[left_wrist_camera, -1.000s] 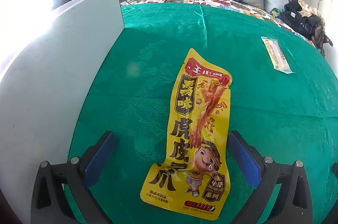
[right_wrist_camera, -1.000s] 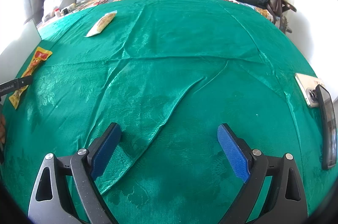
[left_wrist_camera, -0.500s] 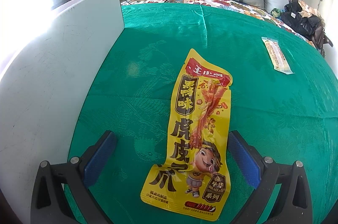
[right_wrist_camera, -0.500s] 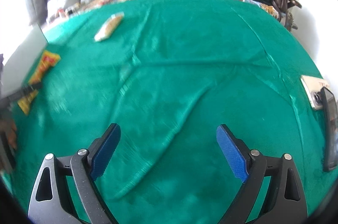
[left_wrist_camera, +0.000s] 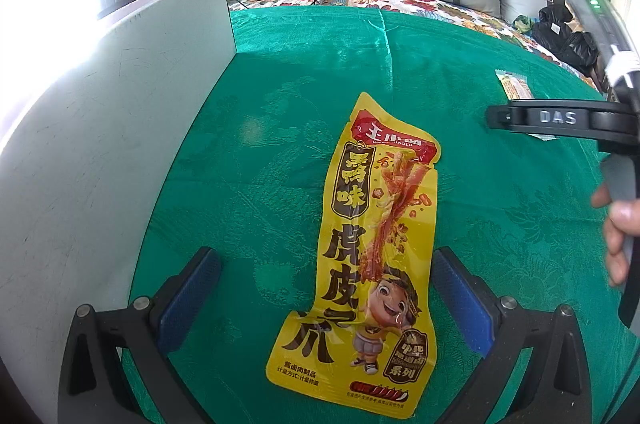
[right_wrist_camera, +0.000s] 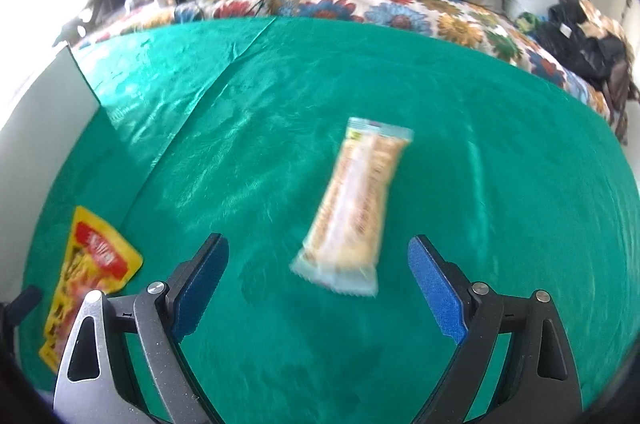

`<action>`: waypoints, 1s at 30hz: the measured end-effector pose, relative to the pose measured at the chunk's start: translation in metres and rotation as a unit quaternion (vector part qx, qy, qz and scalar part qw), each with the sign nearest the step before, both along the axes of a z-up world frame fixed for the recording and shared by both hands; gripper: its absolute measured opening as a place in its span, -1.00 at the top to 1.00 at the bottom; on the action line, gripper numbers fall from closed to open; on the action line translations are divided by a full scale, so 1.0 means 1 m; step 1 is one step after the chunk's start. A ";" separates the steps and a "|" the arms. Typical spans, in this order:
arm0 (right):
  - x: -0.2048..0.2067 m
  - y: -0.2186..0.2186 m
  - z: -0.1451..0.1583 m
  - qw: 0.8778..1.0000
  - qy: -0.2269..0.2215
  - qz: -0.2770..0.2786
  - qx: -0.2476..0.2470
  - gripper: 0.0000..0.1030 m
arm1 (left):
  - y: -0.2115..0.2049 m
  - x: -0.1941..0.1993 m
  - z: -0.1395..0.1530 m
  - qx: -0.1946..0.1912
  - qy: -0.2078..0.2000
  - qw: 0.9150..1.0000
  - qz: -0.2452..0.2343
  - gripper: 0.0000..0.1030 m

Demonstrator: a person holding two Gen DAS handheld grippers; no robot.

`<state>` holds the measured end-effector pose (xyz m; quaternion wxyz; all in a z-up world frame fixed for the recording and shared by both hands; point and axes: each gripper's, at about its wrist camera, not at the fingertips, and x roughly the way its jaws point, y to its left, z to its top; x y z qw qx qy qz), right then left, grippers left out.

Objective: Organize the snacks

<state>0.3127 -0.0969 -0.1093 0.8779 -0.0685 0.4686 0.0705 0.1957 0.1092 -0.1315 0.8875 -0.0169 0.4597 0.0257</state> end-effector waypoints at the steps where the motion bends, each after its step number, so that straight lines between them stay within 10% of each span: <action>1: 0.002 0.000 -0.004 1.000 0.006 -0.004 0.001 -0.77 | 0.000 0.000 0.000 0.000 0.000 1.000 0.000 -1.00; 3: 0.001 -0.003 -0.005 1.000 -0.004 -0.019 0.007 -0.62 | 0.000 0.000 0.000 0.000 0.000 1.000 0.000 -1.00; 5: -0.006 -0.004 -0.001 1.000 -0.017 -0.020 0.007 0.24 | 0.000 0.000 0.000 0.000 0.000 1.000 0.000 -1.00; 7: -0.010 -0.003 -0.001 1.000 -0.008 -0.006 0.006 0.45 | 0.000 0.000 0.000 0.000 0.000 1.000 0.000 -1.00; 23: -0.200 -0.085 0.005 0.997 0.014 0.054 0.045 0.47 | 0.000 0.000 0.000 0.000 0.000 1.000 0.000 -1.00; 26: -0.214 -0.086 -0.003 0.999 -0.001 0.038 0.032 0.13 | 0.000 -0.001 0.000 0.000 0.000 1.000 0.000 -1.00; 28: -0.217 -0.079 -0.010 0.999 -0.014 0.039 0.010 -0.50 | 0.000 -0.001 0.000 0.000 0.000 1.000 0.000 -1.00; 30: -0.219 -0.075 -0.012 0.999 -0.033 0.036 0.005 -0.52 | 0.000 -0.001 0.000 0.000 0.000 1.000 0.000 -1.00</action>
